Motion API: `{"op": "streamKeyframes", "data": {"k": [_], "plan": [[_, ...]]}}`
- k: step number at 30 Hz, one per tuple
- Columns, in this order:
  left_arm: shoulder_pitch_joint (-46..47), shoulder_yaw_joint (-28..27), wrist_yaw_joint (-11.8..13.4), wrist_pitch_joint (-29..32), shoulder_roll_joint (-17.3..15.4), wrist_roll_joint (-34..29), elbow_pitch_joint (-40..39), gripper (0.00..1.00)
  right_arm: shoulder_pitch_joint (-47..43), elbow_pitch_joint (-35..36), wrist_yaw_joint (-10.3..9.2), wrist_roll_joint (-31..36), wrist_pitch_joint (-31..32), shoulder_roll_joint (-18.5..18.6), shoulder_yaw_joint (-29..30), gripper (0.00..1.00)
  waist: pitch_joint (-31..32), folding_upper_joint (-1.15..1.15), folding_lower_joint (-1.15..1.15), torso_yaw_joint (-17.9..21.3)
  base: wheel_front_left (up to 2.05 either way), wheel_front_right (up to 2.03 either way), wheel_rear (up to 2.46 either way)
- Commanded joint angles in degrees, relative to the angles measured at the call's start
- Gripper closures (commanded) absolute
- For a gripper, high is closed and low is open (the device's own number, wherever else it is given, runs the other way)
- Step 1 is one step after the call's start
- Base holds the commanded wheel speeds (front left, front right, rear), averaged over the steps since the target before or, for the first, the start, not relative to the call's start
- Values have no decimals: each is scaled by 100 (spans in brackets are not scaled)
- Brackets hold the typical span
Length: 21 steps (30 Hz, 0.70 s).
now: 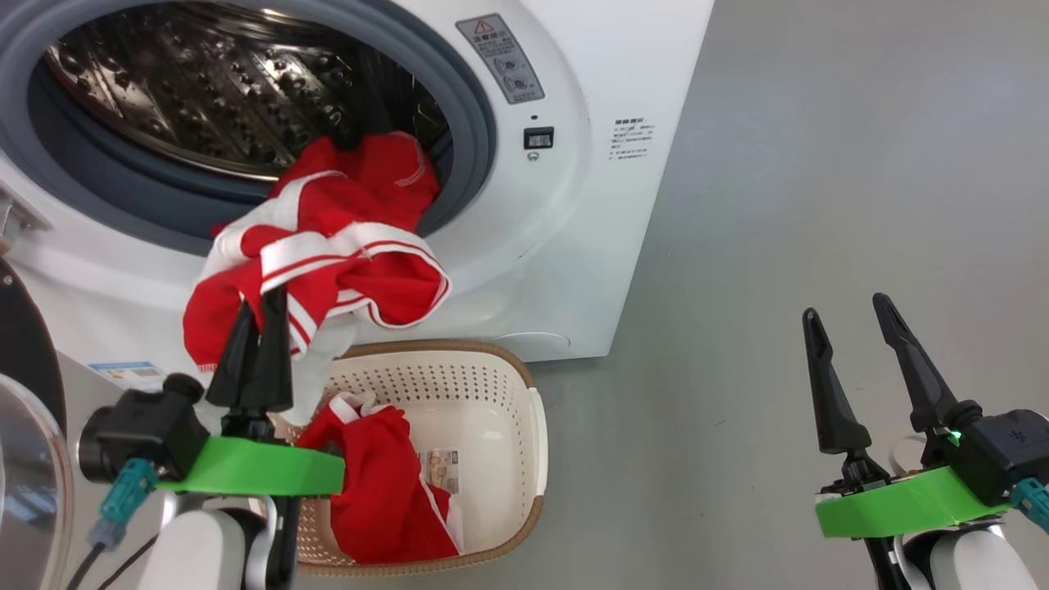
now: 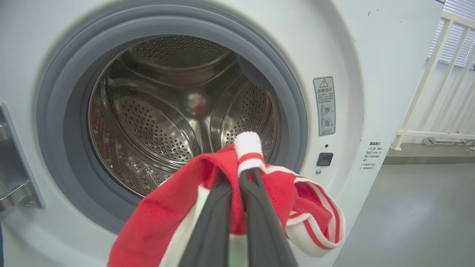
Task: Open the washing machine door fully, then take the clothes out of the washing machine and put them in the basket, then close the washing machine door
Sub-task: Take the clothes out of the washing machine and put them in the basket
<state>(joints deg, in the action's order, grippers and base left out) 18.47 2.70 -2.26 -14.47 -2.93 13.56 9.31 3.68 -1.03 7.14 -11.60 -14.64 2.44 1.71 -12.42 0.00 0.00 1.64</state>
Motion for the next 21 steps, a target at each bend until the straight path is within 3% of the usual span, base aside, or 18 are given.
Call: {"op": "streamKeyframes", "data": {"k": [1, 10, 21], "plan": [[-37, -144, 47, -52, -89, -100, -217, 100, -17, 161, 35, -68, -36, 43, -95, 0, 2, 0, 0, -2, 0, 0, 0], [-199, -40, 128, -29, -56, 56, 28, 100, -3, 179, 35, -96, -36, 43, -117, 0, -65, 0, 0, 57, 0, 0, 0], [286, 65, 95, -47, -12, 434, 1570, 100, 109, 220, 35, -53, -36, 43, -119, 0, -379, 0, 0, 114, 0, 0, 0]]}}
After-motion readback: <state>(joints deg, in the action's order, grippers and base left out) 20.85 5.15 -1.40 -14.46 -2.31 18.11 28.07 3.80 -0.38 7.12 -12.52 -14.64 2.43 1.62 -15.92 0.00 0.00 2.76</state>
